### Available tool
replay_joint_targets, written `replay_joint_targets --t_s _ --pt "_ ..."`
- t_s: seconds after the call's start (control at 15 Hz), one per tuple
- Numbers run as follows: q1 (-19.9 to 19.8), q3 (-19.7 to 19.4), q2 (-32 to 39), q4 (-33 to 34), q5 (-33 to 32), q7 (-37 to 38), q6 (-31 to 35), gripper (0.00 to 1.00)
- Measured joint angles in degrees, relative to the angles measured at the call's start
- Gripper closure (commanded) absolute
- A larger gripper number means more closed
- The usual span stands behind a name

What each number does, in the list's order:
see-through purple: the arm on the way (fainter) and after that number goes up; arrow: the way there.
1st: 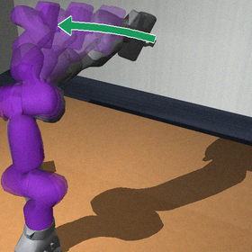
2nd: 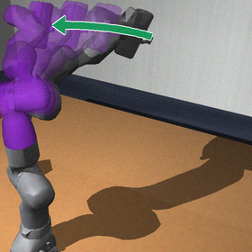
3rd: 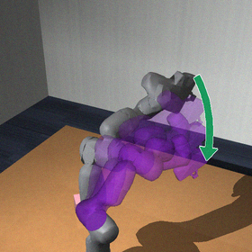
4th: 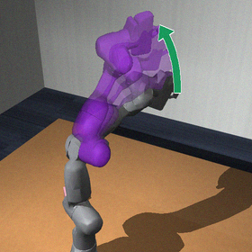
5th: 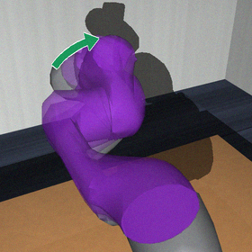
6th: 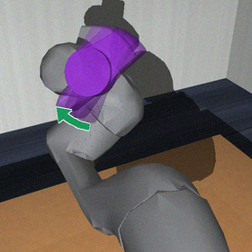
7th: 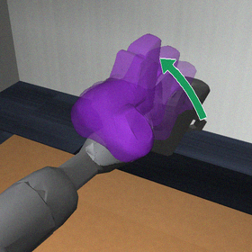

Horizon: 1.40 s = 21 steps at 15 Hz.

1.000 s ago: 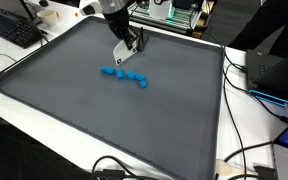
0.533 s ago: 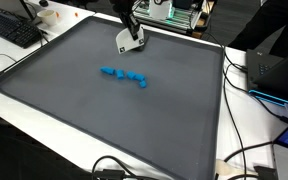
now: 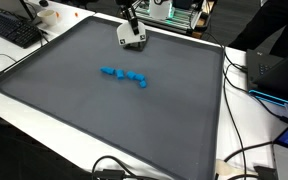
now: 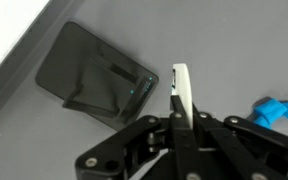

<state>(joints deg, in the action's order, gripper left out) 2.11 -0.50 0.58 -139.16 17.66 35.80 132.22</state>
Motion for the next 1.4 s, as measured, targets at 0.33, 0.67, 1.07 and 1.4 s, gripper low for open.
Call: replay_joint_targets --t_s 0.33,0.67,1.07,1.4 --pt "-0.56 0.00 -2.04 -4.30 2.54 4.10 2.37 0.99" --pt "-0.57 0.06 -2.48 -7.93 6.76 4.69 6.88 0.99" --pt "-0.57 0.09 -2.48 -11.49 9.90 4.74 13.51 0.99" --pt "-0.57 0.15 -2.48 -13.25 11.74 6.21 17.87 0.99"
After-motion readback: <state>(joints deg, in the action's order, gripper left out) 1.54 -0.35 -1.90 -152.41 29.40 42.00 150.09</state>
